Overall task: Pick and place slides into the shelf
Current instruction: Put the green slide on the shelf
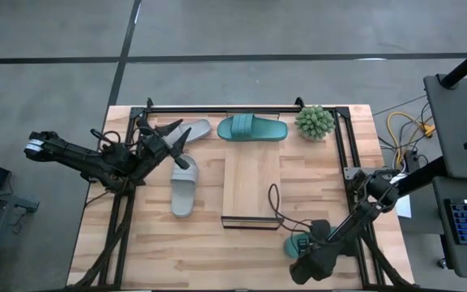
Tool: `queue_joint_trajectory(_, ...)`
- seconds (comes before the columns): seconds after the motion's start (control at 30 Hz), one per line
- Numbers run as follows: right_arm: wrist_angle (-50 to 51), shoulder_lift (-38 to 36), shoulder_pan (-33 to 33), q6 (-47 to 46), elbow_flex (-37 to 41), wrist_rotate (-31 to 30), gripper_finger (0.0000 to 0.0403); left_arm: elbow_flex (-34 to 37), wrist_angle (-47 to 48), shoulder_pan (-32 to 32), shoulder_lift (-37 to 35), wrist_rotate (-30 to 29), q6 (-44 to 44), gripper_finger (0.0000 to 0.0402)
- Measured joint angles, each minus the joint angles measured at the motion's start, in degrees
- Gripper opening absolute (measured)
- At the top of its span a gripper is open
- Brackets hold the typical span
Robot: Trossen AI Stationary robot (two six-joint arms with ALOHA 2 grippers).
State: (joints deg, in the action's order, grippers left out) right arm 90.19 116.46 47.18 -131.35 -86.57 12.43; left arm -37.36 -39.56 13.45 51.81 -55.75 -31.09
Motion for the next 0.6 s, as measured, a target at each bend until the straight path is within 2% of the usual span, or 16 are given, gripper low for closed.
queue_joint_trajectory(0.4,-0.27,0.02,0.42,0.85,3.39,2.79,0.0208,0.09,0.03,0.02,-0.07,0.02,0.03,0.0141)
queue_joint_trajectory(0.6,-0.48,0.02,0.42,0.87,3.39,2.75,0.0193,0.0,0.0,0.0,-0.11,0.0,-4.11,0.0141)
